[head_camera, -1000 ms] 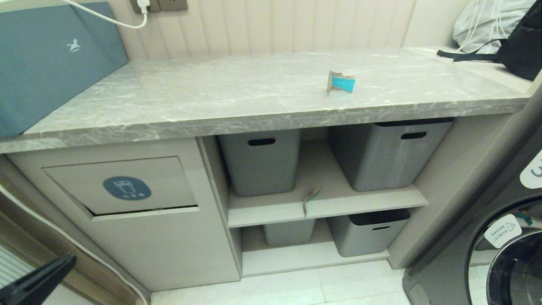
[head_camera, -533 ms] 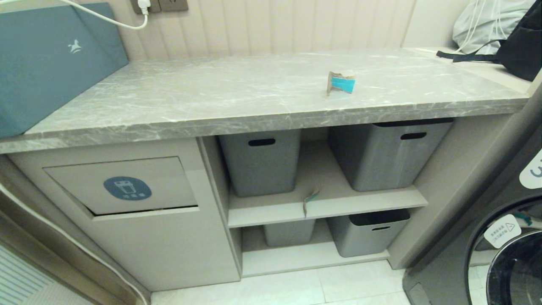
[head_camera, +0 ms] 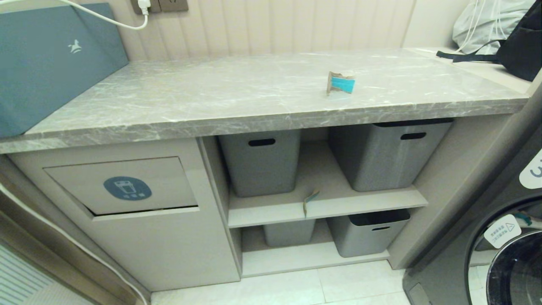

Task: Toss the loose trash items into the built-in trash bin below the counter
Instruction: Pick up the garbage

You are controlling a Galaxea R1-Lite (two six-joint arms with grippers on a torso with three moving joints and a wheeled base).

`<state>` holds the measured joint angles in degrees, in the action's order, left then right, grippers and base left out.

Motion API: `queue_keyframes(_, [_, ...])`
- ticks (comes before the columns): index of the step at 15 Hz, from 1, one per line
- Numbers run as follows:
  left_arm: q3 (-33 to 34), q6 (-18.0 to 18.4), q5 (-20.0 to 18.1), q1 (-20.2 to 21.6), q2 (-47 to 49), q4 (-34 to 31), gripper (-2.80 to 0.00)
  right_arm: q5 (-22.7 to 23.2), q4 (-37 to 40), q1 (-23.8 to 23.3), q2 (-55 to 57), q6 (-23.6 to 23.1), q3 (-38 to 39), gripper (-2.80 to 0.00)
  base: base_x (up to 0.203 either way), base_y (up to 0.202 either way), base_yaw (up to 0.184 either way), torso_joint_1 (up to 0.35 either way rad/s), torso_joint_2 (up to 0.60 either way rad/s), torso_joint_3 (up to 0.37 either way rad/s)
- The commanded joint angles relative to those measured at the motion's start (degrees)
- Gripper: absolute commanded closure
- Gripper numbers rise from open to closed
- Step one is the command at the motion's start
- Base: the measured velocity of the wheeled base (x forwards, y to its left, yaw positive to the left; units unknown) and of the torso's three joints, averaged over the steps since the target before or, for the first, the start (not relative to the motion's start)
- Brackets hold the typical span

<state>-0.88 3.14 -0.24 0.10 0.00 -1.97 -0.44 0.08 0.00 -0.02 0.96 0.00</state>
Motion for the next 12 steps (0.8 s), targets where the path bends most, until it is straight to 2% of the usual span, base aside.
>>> queue_keyframes(1, [0.1, 1.9, -0.5, 0.0, 0.0, -0.4, 0.00, 0.0, 0.0, 0.0, 0.0, 0.0, 0.0, 0.00, 0.000, 0.000, 0.000, 0.000, 0.00, 0.000])
queue_keyframes(12, [0.4, 2.7, -0.7, 0.0, 0.1, 0.0, 0.00, 0.0, 0.0, -0.1, 0.0, 0.0, 0.0, 0.00, 0.000, 0.000, 0.000, 0.000, 0.00, 0.000])
